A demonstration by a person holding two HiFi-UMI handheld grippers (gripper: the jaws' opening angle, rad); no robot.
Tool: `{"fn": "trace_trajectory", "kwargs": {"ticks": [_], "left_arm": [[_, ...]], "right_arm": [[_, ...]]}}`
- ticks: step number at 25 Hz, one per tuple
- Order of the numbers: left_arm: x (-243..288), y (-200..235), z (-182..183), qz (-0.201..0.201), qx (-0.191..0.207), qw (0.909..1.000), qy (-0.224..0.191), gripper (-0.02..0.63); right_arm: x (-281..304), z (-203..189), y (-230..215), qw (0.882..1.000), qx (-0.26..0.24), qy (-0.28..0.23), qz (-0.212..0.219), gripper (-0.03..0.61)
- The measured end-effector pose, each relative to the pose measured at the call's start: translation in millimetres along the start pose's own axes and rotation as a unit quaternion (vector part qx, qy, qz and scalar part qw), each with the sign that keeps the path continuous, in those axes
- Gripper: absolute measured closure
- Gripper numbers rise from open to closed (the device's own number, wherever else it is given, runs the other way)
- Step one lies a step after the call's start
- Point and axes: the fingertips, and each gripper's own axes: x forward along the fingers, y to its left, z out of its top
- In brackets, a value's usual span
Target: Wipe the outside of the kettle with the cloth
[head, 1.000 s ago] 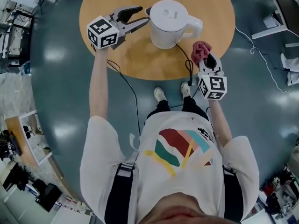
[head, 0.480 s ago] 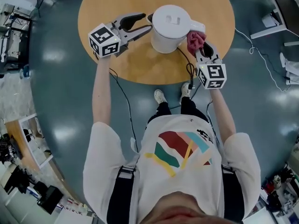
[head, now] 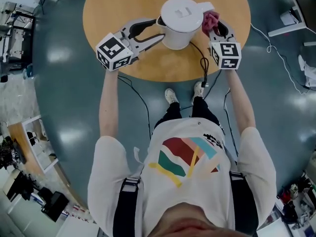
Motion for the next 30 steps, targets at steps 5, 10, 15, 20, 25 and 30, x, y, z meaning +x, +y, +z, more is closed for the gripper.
{"fn": "trace_trajectory", "kwargs": {"ticks": [5,10,15,20,25,30], "left_arm": [[-1,-2,8,0.073,0.007,0.9965,-0.041,0.354],[-24,22,37,0.198,-0.001,0.975,-0.101,0.354],[-13,24,38,0.231,-0.001,0.9705,-0.07,0.356],[-4,23,28,0.265,0.015,0.9632,-0.044,0.356],[-8,21,31,0.264,0.022,0.963,-0.048,0.377],[-2,16,32,0.243,0.031,0.9681,-0.054,0.461]], "right_arm": [[3,16,-14,1.0,0.009,-0.017,-0.019,0.531],[-51,26,15,0.995,0.084,-0.037,-0.036,0.531],[-87,33,79,0.987,0.149,-0.055,-0.017,0.531],[-75,36,134,0.984,0.171,-0.052,0.016,0.531],[-49,41,156,0.985,0.168,-0.029,0.003,0.532],[-34,37,163,0.987,0.159,-0.013,-0.008,0.531]]}}
